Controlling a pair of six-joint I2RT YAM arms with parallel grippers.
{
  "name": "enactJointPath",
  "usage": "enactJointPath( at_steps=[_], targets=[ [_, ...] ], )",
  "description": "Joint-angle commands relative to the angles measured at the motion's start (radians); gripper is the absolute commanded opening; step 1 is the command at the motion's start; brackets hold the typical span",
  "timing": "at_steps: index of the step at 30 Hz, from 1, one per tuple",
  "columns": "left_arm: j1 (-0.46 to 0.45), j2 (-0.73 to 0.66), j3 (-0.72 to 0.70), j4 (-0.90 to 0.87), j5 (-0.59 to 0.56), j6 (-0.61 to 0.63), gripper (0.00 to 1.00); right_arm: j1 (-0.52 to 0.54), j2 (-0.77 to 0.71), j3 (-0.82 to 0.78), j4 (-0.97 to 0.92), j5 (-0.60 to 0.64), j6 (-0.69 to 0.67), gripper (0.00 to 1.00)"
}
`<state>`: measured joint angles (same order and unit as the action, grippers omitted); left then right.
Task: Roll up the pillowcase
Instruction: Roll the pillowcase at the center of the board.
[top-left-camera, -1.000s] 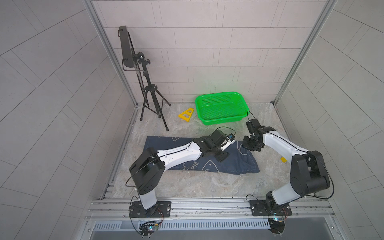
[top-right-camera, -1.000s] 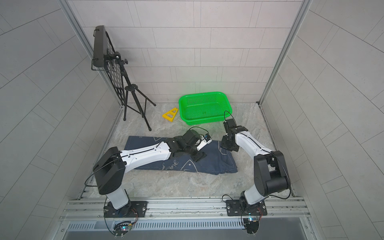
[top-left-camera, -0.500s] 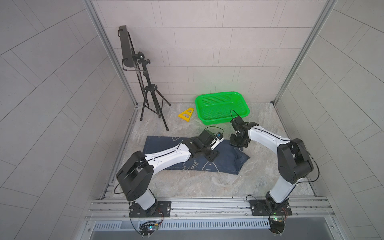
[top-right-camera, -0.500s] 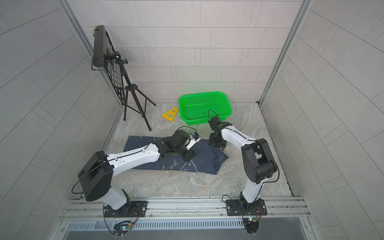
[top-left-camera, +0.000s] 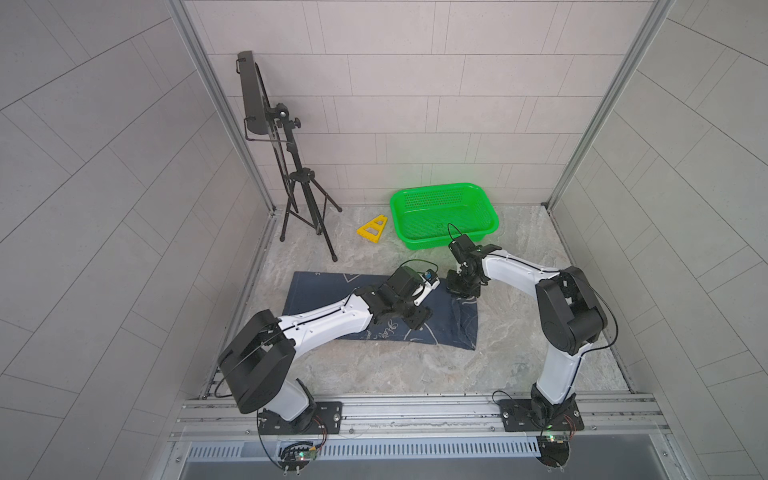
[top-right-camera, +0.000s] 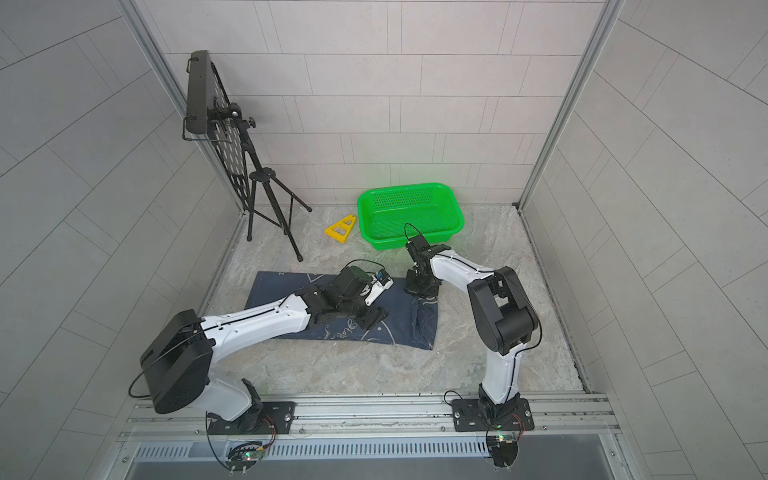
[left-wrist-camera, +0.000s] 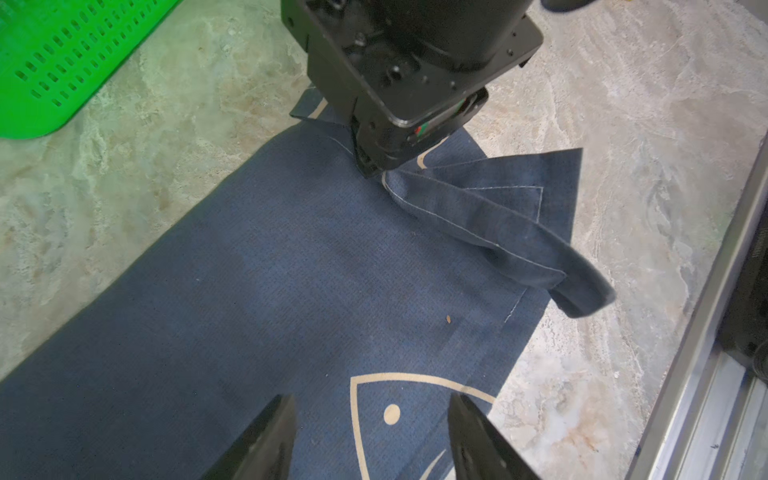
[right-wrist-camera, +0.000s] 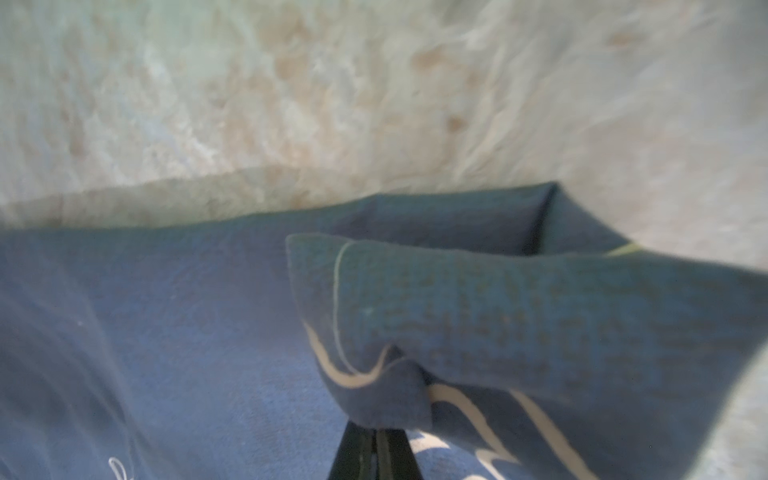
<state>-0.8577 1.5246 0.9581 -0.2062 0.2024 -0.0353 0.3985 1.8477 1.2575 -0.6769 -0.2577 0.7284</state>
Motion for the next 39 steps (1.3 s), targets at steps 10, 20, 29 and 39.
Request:
enactJointPath(
  at_steps=[10, 20, 29, 39],
  targets=[
    [0.003, -0.003, 0.013, 0.023, 0.051, -0.035, 0.66, -0.024, 0.028, 0.037, 0.024, -0.005, 0.023, 0.20],
    [-0.016, 0.034, 0.065, 0.035, 0.066, -0.061, 0.65, -0.097, -0.077, 0.080, -0.017, -0.125, -0.008, 0.42],
    [-0.046, 0.176, 0.234, 0.018, 0.096, -0.115, 0.65, -0.197, -0.107, 0.080, -0.088, -0.070, -0.136, 0.40],
    [-0.052, 0.329, 0.288, -0.071, 0.090, -0.111, 0.65, -0.207, -0.001, 0.157, -0.067, -0.066, -0.195, 0.41]
  ],
)
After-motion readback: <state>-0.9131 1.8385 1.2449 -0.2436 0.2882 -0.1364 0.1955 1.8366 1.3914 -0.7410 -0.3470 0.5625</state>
